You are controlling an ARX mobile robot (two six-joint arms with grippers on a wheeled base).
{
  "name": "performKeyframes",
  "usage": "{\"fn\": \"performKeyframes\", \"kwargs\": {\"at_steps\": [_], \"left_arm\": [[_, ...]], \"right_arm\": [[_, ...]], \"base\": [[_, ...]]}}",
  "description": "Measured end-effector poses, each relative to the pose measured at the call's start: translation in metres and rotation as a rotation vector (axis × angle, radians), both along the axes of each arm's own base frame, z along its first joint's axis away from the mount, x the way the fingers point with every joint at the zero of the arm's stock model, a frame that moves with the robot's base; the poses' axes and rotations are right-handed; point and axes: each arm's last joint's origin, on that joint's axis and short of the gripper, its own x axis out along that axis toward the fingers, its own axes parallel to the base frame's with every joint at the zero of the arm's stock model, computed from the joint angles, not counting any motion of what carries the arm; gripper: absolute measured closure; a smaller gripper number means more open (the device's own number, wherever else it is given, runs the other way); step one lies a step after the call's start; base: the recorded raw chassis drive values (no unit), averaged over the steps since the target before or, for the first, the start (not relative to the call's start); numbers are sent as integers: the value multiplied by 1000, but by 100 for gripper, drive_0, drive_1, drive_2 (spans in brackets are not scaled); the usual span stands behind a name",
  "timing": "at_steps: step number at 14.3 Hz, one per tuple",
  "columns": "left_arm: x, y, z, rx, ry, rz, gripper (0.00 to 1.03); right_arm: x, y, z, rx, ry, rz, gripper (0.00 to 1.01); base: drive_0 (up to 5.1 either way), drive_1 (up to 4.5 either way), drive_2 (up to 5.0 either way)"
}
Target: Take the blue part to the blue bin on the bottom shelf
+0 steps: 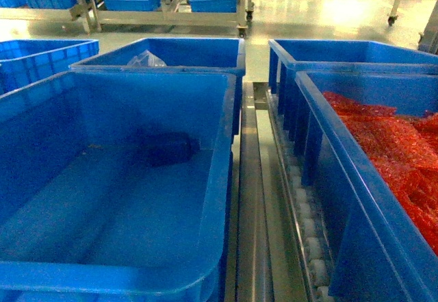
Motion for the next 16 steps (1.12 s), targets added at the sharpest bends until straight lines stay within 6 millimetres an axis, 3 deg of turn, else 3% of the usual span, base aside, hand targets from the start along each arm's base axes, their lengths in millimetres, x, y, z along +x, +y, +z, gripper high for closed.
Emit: {"fn": "performKeyframes", "kwargs": {"at_steps": [16], "left_arm": [[0, 0, 0, 0, 0, 0, 5]], "right_arm": [[0, 0, 0, 0, 0, 0, 3]], "base": [[0, 0, 0]]}}
